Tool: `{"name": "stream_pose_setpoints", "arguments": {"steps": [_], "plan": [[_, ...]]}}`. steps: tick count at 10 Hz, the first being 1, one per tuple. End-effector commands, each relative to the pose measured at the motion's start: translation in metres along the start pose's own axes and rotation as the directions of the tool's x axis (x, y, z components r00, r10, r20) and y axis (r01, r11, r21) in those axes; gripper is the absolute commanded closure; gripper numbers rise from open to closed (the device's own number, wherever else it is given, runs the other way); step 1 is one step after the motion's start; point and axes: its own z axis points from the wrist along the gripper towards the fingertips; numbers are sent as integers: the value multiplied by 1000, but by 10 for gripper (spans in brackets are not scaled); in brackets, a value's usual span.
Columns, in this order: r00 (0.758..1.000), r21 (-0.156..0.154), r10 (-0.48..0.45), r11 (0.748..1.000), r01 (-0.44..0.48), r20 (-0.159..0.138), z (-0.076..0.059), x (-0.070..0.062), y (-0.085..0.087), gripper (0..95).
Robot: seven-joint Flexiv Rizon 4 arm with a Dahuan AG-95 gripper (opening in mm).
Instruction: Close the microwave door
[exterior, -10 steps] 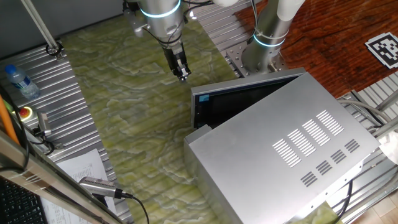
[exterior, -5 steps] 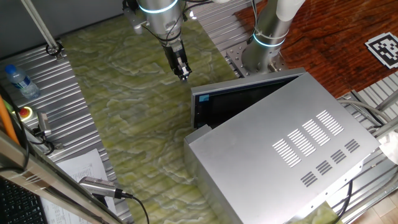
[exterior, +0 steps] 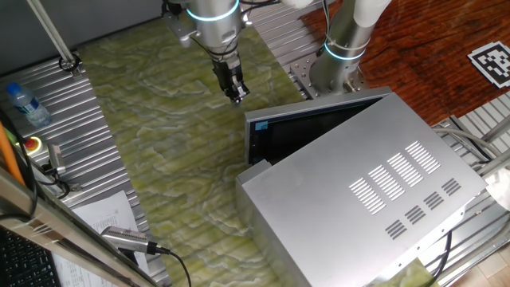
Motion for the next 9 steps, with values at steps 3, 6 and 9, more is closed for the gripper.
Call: {"name": "stream_pose_setpoints", "arguments": {"steps": [3,6,9], "plan": [[999,-12,45,999,-45,-20,2,3,17,950],[997,-39,73,997,-74,-10,5,2,36,950],[993,-55,114,992,-114,-5,8,2,55,950]]}}
